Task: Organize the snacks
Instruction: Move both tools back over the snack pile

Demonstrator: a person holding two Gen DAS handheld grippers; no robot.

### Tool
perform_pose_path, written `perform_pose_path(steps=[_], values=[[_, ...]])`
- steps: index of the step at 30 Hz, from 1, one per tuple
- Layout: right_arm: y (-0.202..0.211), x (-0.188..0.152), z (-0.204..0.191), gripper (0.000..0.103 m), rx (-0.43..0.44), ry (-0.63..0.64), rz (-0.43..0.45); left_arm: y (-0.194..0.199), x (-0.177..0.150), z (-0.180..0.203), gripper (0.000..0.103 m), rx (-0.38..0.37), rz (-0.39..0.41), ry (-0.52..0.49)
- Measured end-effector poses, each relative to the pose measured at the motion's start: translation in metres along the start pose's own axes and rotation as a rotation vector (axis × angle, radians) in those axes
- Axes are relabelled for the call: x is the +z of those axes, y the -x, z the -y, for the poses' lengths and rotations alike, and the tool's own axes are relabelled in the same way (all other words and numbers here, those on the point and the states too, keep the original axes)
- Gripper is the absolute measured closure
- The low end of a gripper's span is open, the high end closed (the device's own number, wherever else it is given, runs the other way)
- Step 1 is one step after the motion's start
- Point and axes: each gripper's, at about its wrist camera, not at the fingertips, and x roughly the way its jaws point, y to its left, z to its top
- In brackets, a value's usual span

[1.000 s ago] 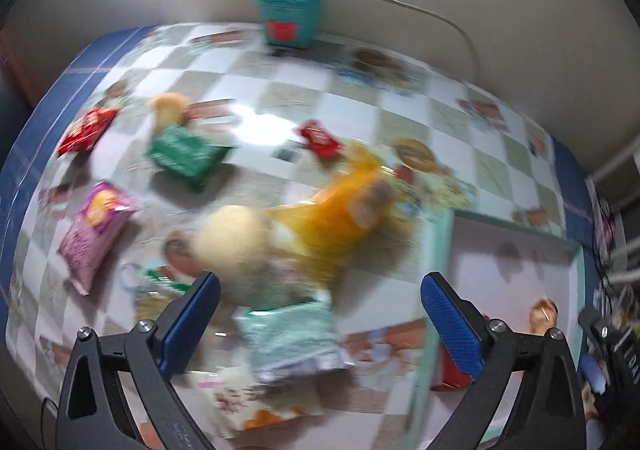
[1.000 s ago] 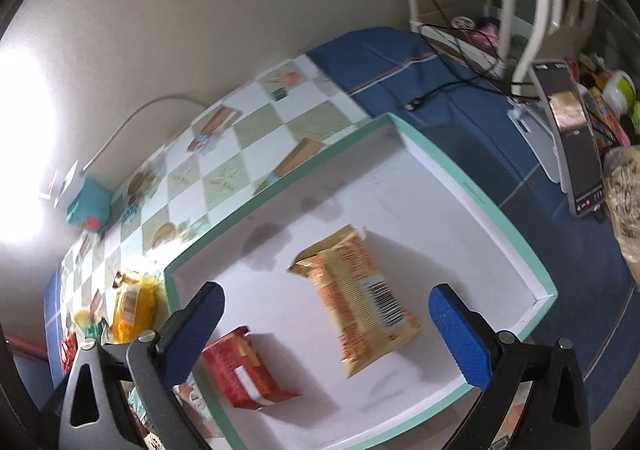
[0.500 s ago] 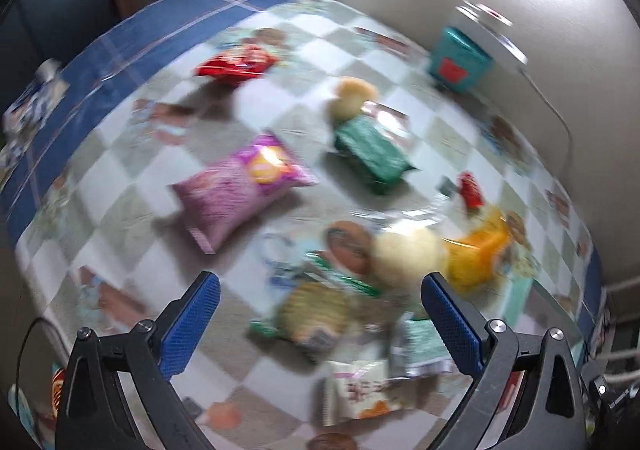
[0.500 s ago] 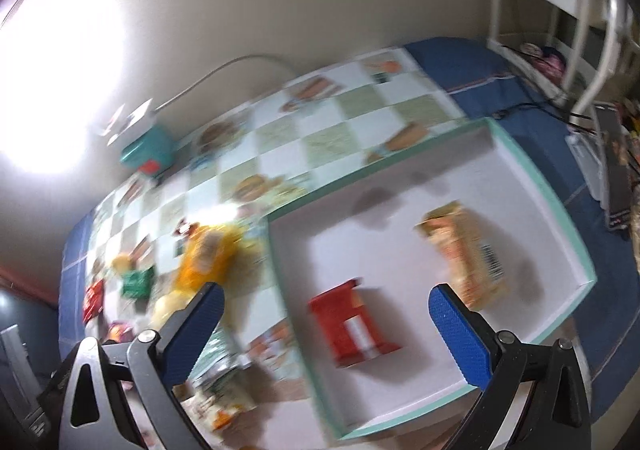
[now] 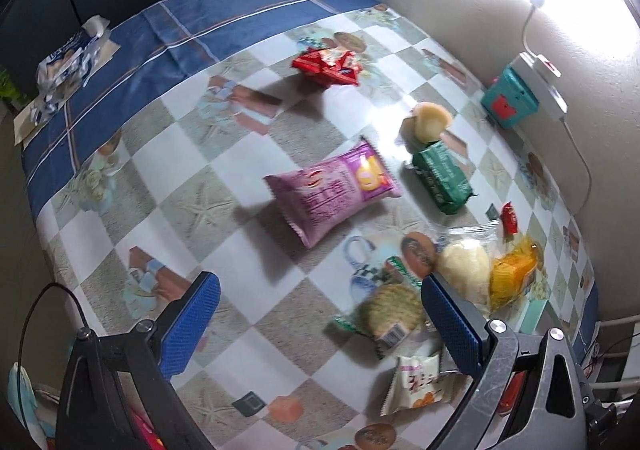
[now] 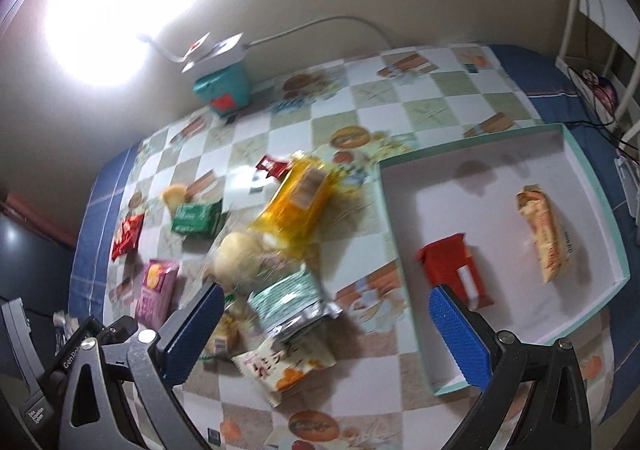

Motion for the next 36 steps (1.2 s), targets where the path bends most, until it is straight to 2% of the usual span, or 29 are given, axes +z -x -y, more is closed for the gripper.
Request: perform_pose_path(steps=[6,11,15,19,23,28,36], values=[[-0.015,-0.019,-0.022,0.0,0.03,0.038,-0.069,-0.004,0.004,-0.023,0.002,0.005,-0.025,0.046],[-0.024,-0.032,-0.032,0.0,0.021,0.061,-0.093,-0.004,0.008,-0.035,0.002,-0.011,-0.033,0.075],[-0.033,-0.041,-0.036,0.0,0.028,0.084,-0.126,-0.006,0.008,-0.034,0.002,-0.007,-0.042,0.06],[-0.041,-0.046,-0.03,0.0,0.053,0.05,-0.167,-0.015,0.004,-0.029,0.002,-0.011,-0.071,0.037],[-0.045,-0.049,-0.022,0.0,0.036,0.045,-0.173,-0.018,0.0,-0.026,0.002,-0.063,-0.107,0.033],[-0.053,-0.053,-0.017,0.0,0.03,0.047,-0.197,-0.023,-0.002,-0.012,0.003,-0.101,-0.141,-0.022],[-0.07,-0.061,-0.014,0.0,-0.004,0.062,-0.243,-0.045,-0.016,0.036,0.003,-0.098,-0.221,-0.249]])
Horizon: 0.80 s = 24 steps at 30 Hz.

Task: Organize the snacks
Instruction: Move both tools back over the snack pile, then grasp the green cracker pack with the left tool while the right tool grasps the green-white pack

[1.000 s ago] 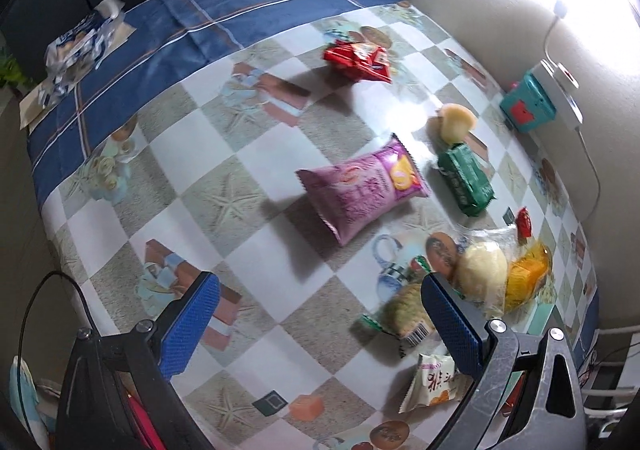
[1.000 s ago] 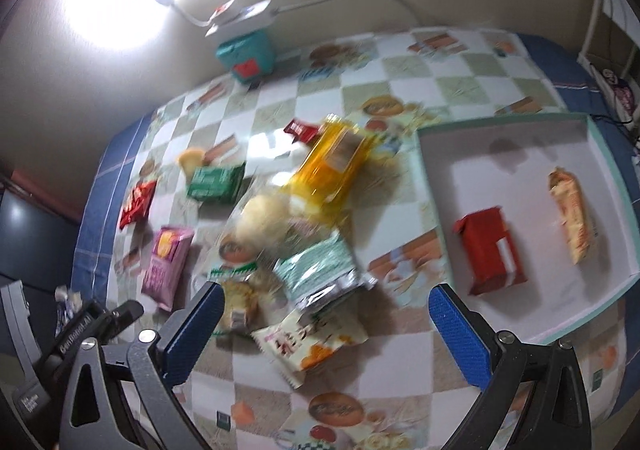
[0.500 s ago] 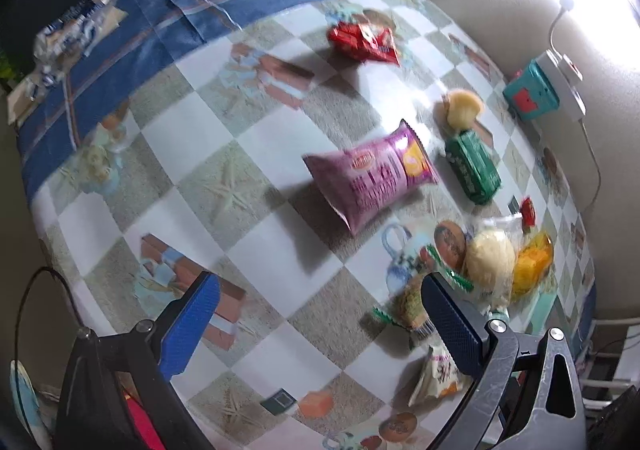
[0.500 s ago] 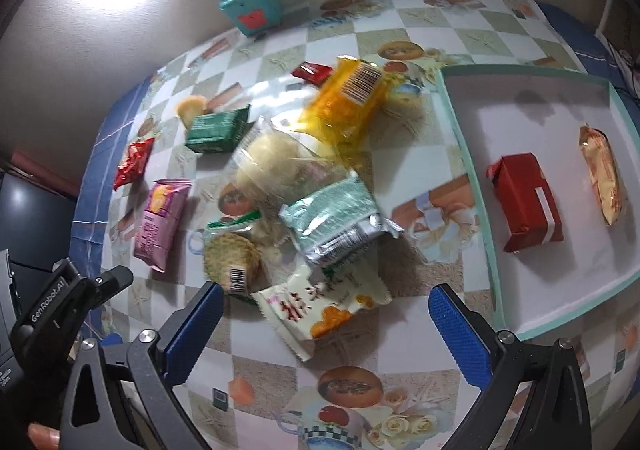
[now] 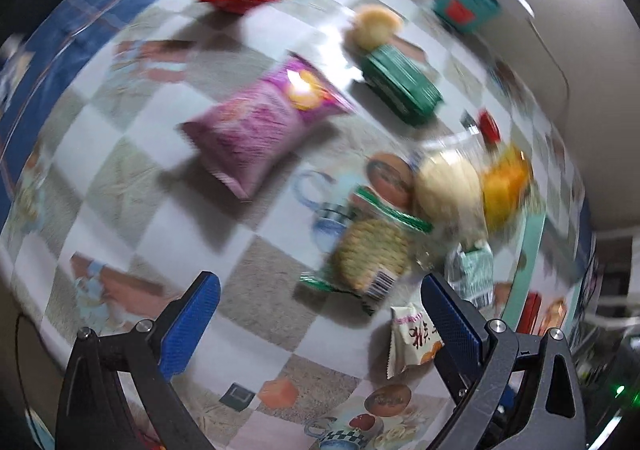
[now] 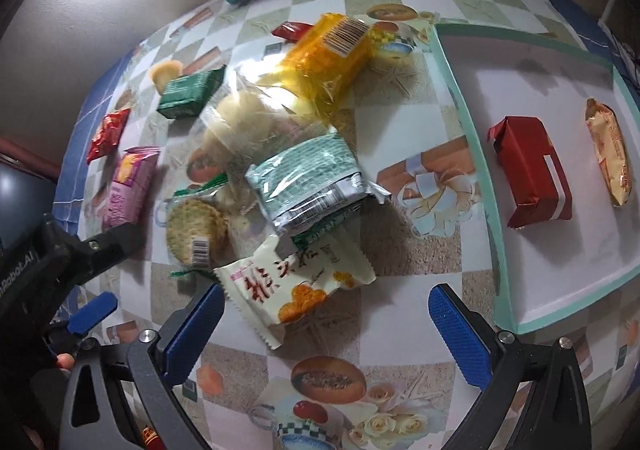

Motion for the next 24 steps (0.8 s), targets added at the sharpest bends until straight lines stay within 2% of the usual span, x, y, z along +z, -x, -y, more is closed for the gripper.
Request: perform_pose_path(steps=[2,4,8,16,19,20,22,24], values=[[0.0,0.005,0.008,0.0,-0.004,-0.026,0.021,-0.01,0.001,0.01,0.003,0.013,-0.031,-0.045],[0.001,0.01,0.017,0.0,-0.011,-0.058,0.046,-0.016,0.002,0.016,0.003,-0.011,-0.051,-0.061],[-0.001,0.016,0.023,0.0,-0.005,-0.065,0.063,-0.021,0.006,0.024,0.003,-0.013,-0.046,-0.085],[-0.015,0.026,-0.002,0.001,-0.009,0.078,0.097,-0.044,0.014,0.031,0.004,-0.035,-0.082,-0.08],[-0.019,0.03,-0.007,0.002,-0.024,0.12,0.115,-0.05,0.015,0.034,0.007,-0.02,-0.09,-0.089],[-0.02,0.031,-0.008,0.002,-0.022,0.127,0.118,-0.049,0.015,0.038,0.012,-0.013,-0.081,-0.102],[-0.021,0.033,-0.009,0.004,-0.016,0.146,0.124,-0.05,0.015,0.043,0.014,-0.005,-0.075,-0.118],[-0.023,0.034,-0.011,0.009,-0.014,0.165,0.133,-0.055,0.02,0.057,0.021,0.02,-0.068,-0.134]])
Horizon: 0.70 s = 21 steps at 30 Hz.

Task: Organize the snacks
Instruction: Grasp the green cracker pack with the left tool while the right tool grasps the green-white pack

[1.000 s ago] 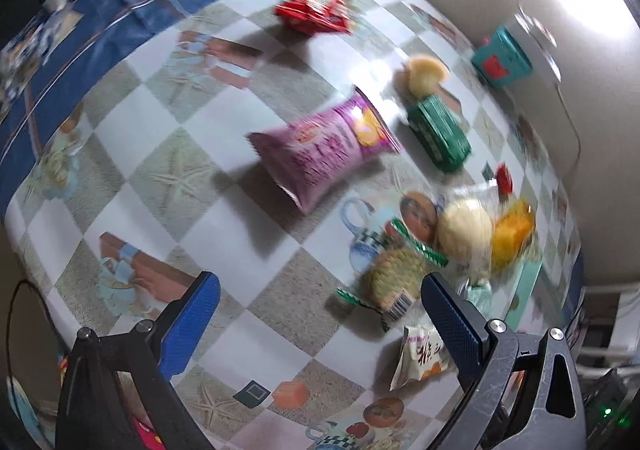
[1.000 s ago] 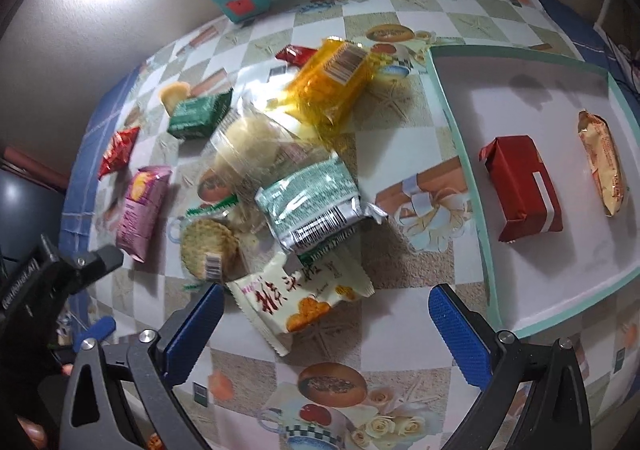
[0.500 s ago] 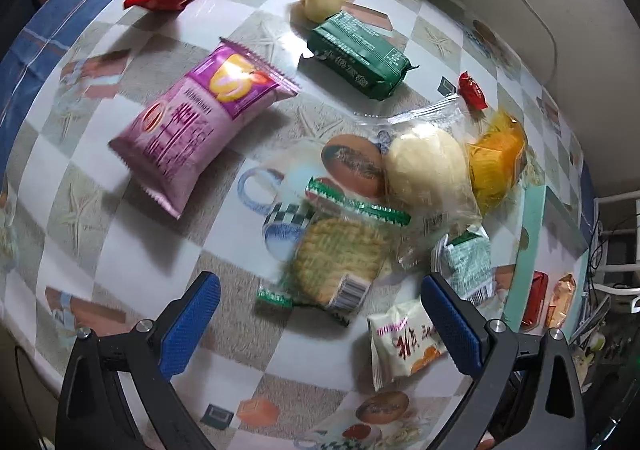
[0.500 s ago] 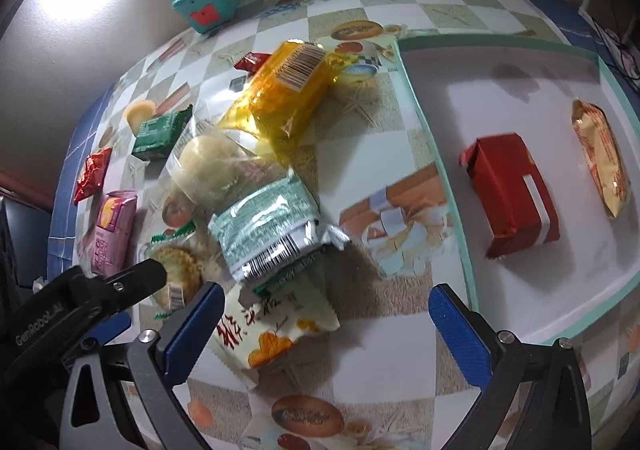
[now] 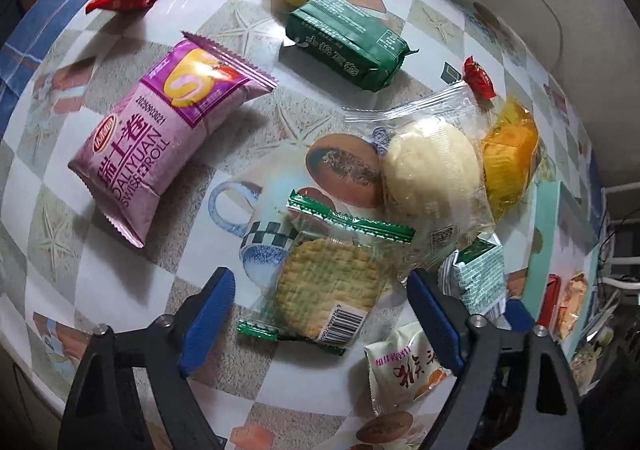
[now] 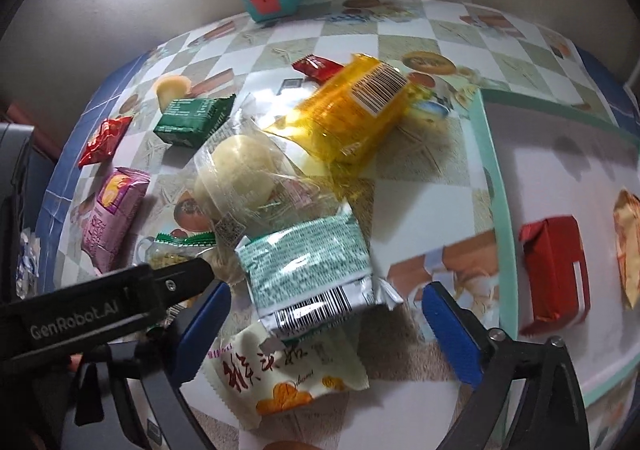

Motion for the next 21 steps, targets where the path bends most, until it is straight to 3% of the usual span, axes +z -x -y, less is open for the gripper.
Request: perform_pose_path(steps=[5,12,21], values=[[-0.003,0.0,-0.003,0.021,0.01,0.017,-0.006,-0.002,0.003,0.022,0.038,0.033,0.012,-0.036],[0.0,-0.001,-0.002,0.031,0.026,0.016,0.002,0.005,0.0,0.017,0.05,0.029,0.031,-0.018],[0.004,-0.001,0.004,0.038,0.028,-0.011,0.001,0.014,0.004,-0.003,0.051,0.029,0.053,0.013]])
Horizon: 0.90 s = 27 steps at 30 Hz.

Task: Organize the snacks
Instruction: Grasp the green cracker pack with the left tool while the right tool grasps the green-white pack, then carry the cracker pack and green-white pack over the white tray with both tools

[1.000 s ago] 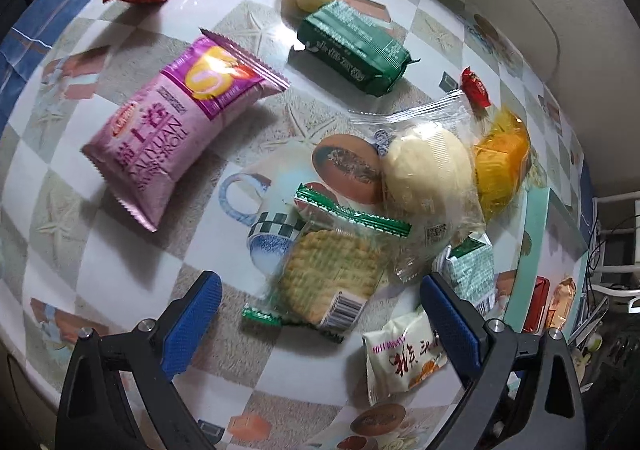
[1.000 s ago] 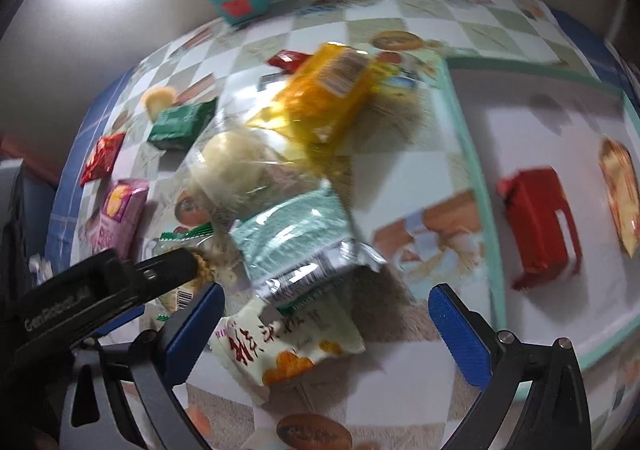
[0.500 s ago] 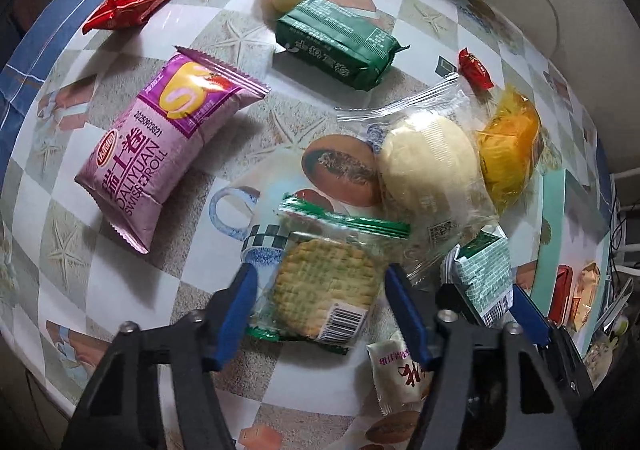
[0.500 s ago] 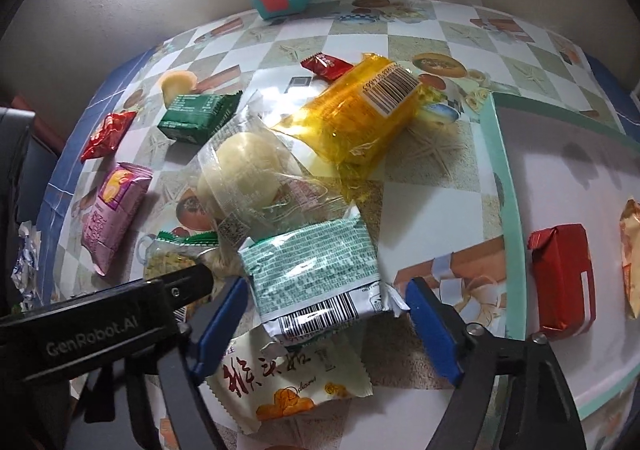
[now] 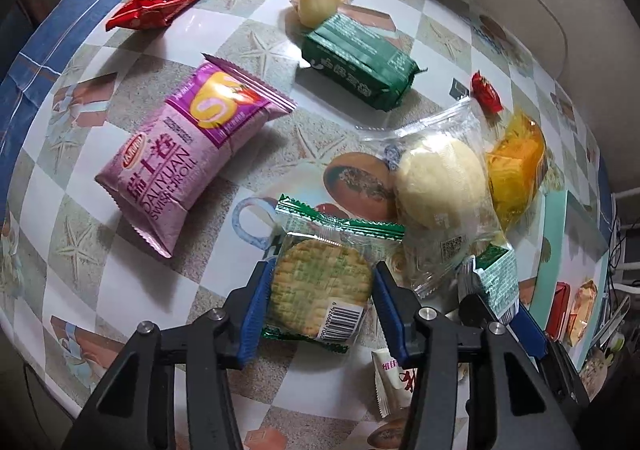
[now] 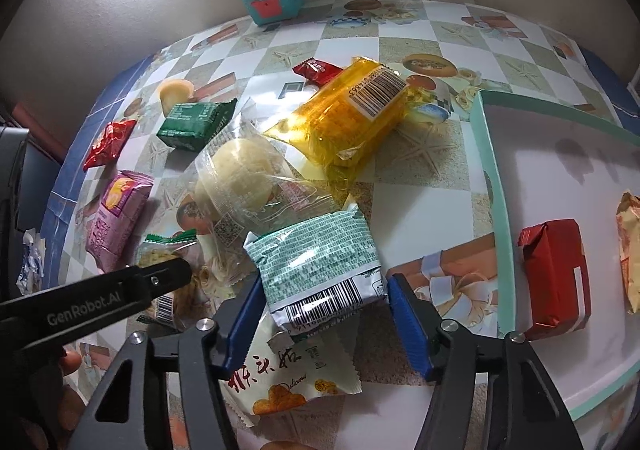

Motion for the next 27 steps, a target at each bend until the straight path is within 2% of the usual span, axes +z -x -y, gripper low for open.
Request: perform_pose_path(steps=[27], values=[[0.045,0.01,-0.007,0.042,0.077,-0.009,0.067,0.066,-0.003,-0.035,0.051,-0.064,0.125,0.062]])
